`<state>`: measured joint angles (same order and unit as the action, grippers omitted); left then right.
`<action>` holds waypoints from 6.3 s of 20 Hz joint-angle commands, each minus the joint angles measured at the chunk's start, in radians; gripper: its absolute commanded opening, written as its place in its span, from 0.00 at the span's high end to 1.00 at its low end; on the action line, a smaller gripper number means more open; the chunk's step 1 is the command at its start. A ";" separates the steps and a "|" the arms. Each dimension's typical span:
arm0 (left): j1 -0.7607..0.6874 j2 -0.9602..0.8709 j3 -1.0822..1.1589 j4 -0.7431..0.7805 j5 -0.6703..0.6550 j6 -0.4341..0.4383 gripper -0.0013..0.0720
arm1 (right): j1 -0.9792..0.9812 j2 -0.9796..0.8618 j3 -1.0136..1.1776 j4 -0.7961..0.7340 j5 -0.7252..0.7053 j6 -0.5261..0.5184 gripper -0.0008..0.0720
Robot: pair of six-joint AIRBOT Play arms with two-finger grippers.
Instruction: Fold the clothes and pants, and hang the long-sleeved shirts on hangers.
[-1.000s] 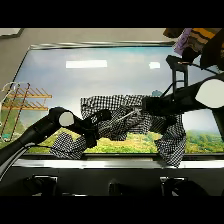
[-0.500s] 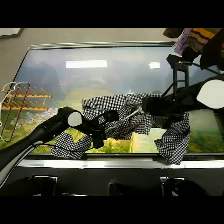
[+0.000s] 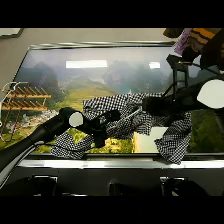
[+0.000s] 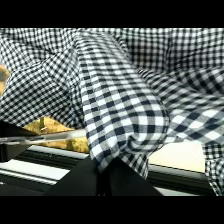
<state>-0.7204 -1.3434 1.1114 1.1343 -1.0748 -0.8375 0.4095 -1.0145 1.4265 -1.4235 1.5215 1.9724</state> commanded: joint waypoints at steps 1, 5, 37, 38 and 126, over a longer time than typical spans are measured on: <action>-0.006 -0.002 0.001 -0.010 0.030 0.000 0.94 | 0.001 0.001 0.001 0.042 0.026 -0.018 0.93; -0.026 -0.011 0.001 -0.010 0.030 0.000 0.94 | 0.001 0.001 0.001 0.044 0.010 -0.019 0.86; -0.027 -0.011 0.005 -0.061 0.124 0.000 0.94 | -0.385 -0.151 0.442 -0.107 0.180 -0.512 0.23; -0.027 -0.011 0.006 -0.060 0.123 0.000 0.94 | -0.422 -0.145 0.442 0.006 0.175 -0.747 0.24; -0.108 0.026 -0.403 -1.094 0.784 -0.609 0.25 | -0.411 -0.261 0.208 0.286 0.136 -1.557 0.94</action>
<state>-0.7547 -1.2789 0.7128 0.1619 -0.4385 -1.4509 -0.0013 -1.2766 1.6352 -1.1370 1.6619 0.4118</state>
